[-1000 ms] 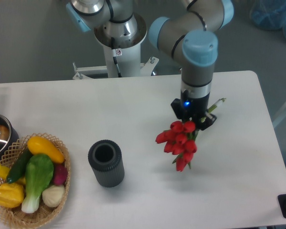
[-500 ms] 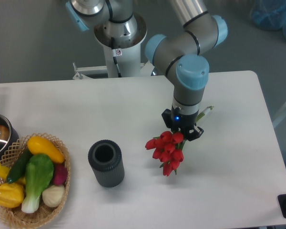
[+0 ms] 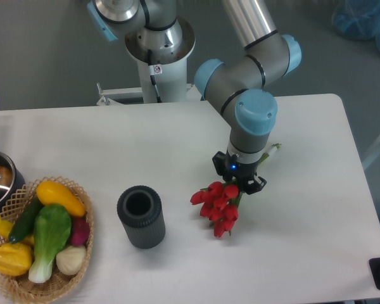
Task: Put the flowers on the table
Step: 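Lay the tulips on the table beside the black vase, then open the gripper and raise it away from the tulips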
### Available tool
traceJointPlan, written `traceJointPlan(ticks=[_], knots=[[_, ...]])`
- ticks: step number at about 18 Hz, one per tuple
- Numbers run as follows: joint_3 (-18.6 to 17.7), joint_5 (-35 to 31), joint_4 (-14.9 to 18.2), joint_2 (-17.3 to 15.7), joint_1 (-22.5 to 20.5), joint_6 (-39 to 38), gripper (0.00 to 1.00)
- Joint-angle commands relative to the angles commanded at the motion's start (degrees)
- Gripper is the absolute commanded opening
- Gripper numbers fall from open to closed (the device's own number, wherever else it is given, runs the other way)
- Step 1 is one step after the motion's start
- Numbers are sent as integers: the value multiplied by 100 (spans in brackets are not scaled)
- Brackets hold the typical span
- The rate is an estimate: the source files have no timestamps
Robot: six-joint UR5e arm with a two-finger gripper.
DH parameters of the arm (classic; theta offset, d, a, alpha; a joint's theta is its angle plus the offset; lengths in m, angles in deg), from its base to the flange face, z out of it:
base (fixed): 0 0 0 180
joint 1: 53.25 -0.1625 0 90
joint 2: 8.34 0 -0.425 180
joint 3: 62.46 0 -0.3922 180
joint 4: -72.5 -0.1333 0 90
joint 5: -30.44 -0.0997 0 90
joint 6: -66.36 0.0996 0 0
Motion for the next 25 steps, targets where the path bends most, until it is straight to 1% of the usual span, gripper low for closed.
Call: traceJointPlan(ticks=[4, 5, 6, 7, 8, 9, 11, 12, 15, 16, 20, 22, 23, 25], knots=[[0, -9, -9, 62, 70, -53, 41], [9, -9, -17, 70, 70, -53, 43], [9, 0, -26, 79, 62, -36, 55], [17, -9, -26, 79, 62, -27, 58], [35, -9, -26, 88, 62, -18, 71], [53, -9, -26, 97, 62, -1, 80], [62, -9, -96, 97, 62, -27, 82], [62, -17, -97, 97, 62, -27, 88], [79, -26, -132, 88, 9, -27, 93], [97, -18, -184, 79, -17, -9, 98], [193, -9, -264, 1, -184, -27, 100], [342, 78, -430, -9, -228, -79, 100], [421, 175, -457, -17, -254, -167, 100], [606, 517, -466, -262, -386, -395, 100]])
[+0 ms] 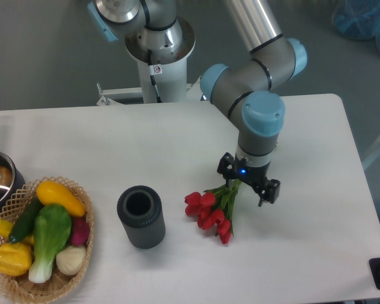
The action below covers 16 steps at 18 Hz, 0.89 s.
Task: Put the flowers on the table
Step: 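Open the gripper and raise it away from the tulips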
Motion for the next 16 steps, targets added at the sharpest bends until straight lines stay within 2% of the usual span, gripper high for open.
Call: traceJointPlan(ticks=[3, 8, 13, 16], knots=[[290, 537, 0, -186, -123, -325, 100], [800, 941, -18, -309, -89, -1020, 100], [845, 1249, -202, -607, -80, -1021, 100], [801, 1390, -202, -757, -97, -1021, 100]])
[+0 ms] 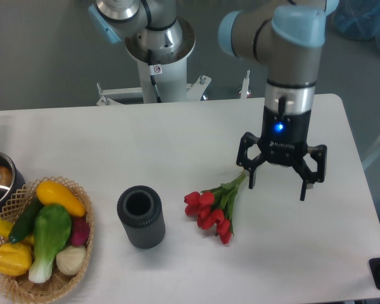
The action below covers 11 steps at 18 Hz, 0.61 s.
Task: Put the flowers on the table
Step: 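Open the gripper and raise it away from the tulips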
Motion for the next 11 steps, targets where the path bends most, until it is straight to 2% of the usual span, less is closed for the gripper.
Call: traceJointPlan(ticks=[11], knots=[[-97, 79, 9, -229, -167, 18, 100]])
